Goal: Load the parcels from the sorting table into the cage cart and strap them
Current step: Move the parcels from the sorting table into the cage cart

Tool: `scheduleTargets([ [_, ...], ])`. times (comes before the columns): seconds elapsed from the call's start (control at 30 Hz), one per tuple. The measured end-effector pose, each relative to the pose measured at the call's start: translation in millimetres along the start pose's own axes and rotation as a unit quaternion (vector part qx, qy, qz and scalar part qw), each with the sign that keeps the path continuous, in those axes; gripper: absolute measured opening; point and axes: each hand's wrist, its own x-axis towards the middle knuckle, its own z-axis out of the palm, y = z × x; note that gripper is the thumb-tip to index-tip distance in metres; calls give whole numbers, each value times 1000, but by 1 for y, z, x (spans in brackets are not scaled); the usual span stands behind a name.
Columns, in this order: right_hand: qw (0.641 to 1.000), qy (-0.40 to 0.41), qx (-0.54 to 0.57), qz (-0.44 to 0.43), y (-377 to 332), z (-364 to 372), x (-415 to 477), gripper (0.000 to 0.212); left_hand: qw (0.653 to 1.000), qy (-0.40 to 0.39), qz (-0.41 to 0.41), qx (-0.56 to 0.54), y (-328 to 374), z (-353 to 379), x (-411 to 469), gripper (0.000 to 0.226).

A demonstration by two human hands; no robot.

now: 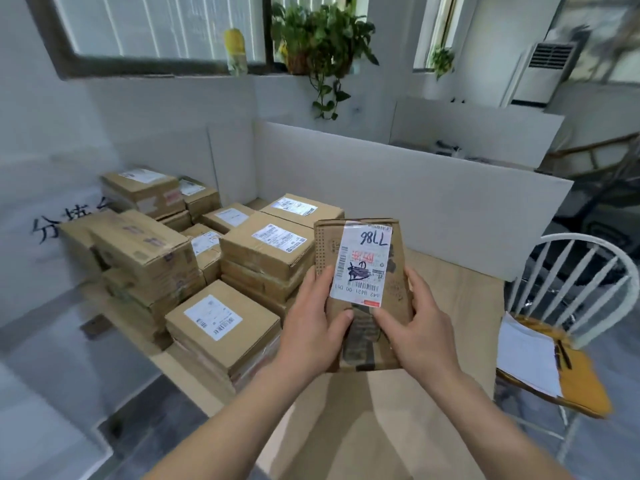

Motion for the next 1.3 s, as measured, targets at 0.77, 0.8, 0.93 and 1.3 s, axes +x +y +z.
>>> scheduleTargets([
  [0.77, 870, -184, 278, -364, -256, 48, -89, 74, 883, 400, -65, 237, 109, -273, -152, 58],
  [0.8, 861, -195, 284, -373, -268, 57, -102, 74, 873, 418, -69, 243, 108, -285, -167, 56],
  [0.93, 829, -221, 289, -424, -317, 94, -161, 74, 830, 479, -90, 273, 103, -335, -231, 54],
  [1.3, 725, -323, 384, -472, -411, 175, -351, 59, 728, 538, -188, 381, 106, -441, -419, 51],
])
